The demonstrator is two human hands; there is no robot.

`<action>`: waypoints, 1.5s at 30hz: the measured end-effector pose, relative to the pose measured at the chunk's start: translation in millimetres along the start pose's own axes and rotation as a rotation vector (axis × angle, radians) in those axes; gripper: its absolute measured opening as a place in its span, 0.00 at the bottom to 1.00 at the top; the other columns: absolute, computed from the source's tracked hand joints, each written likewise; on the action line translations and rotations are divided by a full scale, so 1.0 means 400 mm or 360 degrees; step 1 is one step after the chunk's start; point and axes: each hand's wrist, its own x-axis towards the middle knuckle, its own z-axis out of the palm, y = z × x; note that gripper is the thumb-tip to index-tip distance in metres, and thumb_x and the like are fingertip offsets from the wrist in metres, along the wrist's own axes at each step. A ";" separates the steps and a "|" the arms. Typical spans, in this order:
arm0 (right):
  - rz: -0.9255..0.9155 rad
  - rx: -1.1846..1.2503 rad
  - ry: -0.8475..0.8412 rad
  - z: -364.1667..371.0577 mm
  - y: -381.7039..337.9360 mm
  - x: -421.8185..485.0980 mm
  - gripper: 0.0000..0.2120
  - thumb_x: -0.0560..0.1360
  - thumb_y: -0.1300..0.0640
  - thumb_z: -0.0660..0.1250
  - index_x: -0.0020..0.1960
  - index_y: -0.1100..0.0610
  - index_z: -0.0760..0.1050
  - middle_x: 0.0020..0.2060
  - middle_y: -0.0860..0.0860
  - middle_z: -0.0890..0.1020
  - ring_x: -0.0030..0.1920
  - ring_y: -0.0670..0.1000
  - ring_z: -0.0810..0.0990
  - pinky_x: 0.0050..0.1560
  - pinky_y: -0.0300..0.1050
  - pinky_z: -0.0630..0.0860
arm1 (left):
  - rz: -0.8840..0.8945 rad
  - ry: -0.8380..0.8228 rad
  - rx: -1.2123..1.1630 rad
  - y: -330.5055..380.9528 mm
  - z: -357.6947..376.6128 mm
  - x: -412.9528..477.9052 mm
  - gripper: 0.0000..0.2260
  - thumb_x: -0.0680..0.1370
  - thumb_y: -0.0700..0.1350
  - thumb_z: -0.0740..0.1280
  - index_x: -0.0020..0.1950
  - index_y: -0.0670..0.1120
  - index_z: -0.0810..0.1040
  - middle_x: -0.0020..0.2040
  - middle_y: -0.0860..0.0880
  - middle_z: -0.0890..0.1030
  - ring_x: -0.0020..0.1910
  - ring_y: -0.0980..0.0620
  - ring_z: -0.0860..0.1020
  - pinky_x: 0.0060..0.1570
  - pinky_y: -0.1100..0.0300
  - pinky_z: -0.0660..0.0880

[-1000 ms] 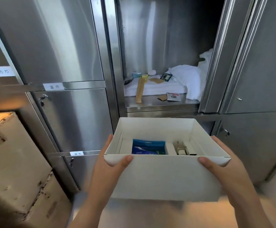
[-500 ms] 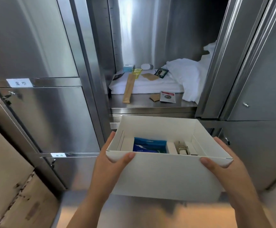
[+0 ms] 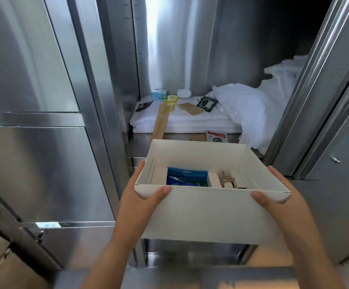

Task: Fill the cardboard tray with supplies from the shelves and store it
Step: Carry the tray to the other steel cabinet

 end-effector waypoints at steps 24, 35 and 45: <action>0.0085 -0.0125 -0.0138 0.064 0.093 0.181 0.38 0.57 0.43 0.75 0.64 0.30 0.65 0.48 0.33 0.78 0.46 0.41 0.81 0.33 0.34 0.78 | -0.0083 -0.0001 -0.0058 -0.114 0.042 0.155 0.34 0.62 0.58 0.74 0.64 0.73 0.63 0.51 0.70 0.77 0.52 0.66 0.77 0.34 0.72 0.75; -0.0274 -0.0951 -0.0717 0.099 -0.015 0.391 0.30 0.71 0.35 0.61 0.71 0.33 0.58 0.70 0.31 0.58 0.69 0.31 0.57 0.66 0.33 0.56 | -0.0120 -0.0028 -0.0019 -0.122 0.049 0.150 0.33 0.61 0.60 0.73 0.59 0.78 0.60 0.48 0.75 0.74 0.51 0.71 0.75 0.30 0.73 0.74; -0.0484 -0.2198 -0.1194 0.205 0.079 0.626 0.36 0.76 0.34 0.48 0.76 0.45 0.36 0.76 0.45 0.37 0.76 0.48 0.37 0.75 0.52 0.39 | -0.0178 -0.0269 -0.0047 -0.133 0.010 0.168 0.33 0.66 0.56 0.70 0.64 0.75 0.56 0.53 0.71 0.75 0.54 0.67 0.76 0.36 0.69 0.77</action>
